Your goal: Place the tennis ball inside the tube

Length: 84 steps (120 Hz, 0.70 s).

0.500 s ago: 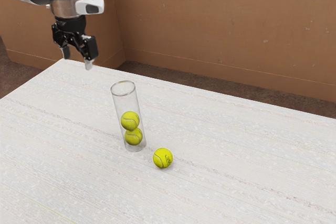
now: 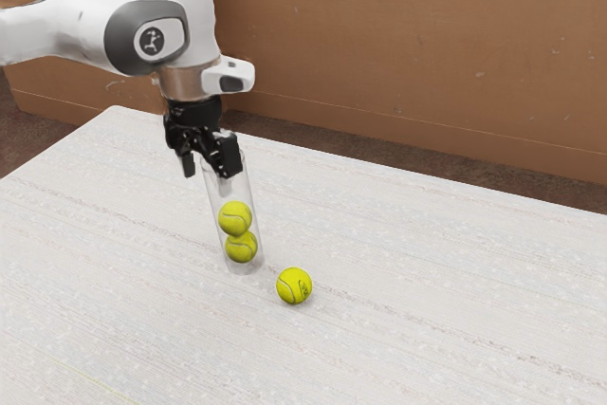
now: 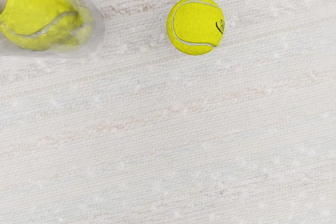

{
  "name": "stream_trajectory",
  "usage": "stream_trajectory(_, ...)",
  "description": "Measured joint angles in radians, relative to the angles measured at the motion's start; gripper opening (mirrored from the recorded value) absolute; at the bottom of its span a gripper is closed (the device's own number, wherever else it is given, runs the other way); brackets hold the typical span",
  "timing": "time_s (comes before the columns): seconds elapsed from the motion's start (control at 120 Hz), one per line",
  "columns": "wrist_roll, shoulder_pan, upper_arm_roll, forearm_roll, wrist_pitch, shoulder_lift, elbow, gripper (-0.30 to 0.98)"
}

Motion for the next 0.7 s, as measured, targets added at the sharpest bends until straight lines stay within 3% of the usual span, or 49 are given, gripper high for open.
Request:
stream_trajectory(0.183, -0.091, -0.018, -0.001, -0.047, 0.112, 0.087, -0.091, 0.69)
stream_trajectory(0.408, -0.161, -0.086, -0.002, -0.046, 0.222, 0.225, -0.093, 0.69)
stream_trajectory(0.7, -0.171, -0.075, 0.001, -0.056, 0.353, 0.336, -0.085, 0.69)
